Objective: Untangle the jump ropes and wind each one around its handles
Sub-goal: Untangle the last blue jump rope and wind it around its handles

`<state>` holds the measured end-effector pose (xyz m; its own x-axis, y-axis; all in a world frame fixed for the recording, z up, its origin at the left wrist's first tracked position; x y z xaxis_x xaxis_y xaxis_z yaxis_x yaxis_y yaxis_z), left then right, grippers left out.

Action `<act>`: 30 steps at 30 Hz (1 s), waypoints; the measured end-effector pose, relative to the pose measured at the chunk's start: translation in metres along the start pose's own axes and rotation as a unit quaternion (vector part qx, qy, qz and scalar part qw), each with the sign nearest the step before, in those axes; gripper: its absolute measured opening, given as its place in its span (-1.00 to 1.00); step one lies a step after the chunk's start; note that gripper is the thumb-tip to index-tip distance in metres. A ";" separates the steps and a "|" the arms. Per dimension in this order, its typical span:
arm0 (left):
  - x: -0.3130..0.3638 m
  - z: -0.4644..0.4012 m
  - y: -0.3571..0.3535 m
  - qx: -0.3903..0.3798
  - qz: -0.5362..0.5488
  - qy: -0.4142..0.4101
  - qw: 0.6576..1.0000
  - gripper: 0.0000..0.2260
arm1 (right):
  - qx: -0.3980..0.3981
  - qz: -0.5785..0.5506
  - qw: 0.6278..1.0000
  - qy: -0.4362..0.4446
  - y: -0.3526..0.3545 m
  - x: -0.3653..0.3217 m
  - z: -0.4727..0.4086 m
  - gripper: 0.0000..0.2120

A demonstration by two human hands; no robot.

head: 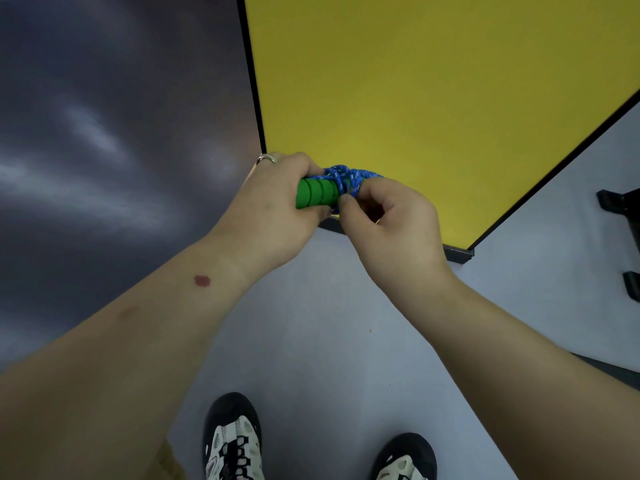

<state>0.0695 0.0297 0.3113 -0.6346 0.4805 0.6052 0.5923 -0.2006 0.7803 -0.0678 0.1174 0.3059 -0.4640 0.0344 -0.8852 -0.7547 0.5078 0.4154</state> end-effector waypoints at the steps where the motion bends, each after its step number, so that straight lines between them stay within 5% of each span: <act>1: 0.000 0.000 -0.001 -0.006 -0.014 -0.015 1.000 -0.73 | 0.002 0.009 1.000 0.014 0.001 -0.002 -0.002 -0.78; 12: 0.008 0.004 -0.001 -0.041 -0.041 -0.093 0.994 -0.76 | -0.041 -0.027 0.998 -0.028 0.006 -0.004 -0.018 -0.83; 21: 0.008 0.006 0.000 -0.029 -0.013 -0.094 0.995 -0.71 | -0.071 -0.132 0.982 -0.114 0.007 0.001 -0.025 -0.90; 30: 0.009 0.008 -0.003 -0.014 -0.033 -0.107 0.994 -0.66 | -0.095 -0.115 0.972 -0.180 0.010 0.004 -0.029 -0.89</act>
<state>0.0659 0.0416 0.3137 -0.5501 0.6630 0.5078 0.5371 -0.1848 0.8230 -0.0904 0.0979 0.3129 -0.1074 0.2554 -0.9609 -0.9074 0.3698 0.1997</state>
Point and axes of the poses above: each hand's wrist, its own z-axis away from the middle knuckle, its own y-axis out of the back of the hand, x = y × z, the point moved 2 cm from there along -z, towards the middle knuckle, and after that the axes turned 6 degrees about -z, right-handed, at the moved point
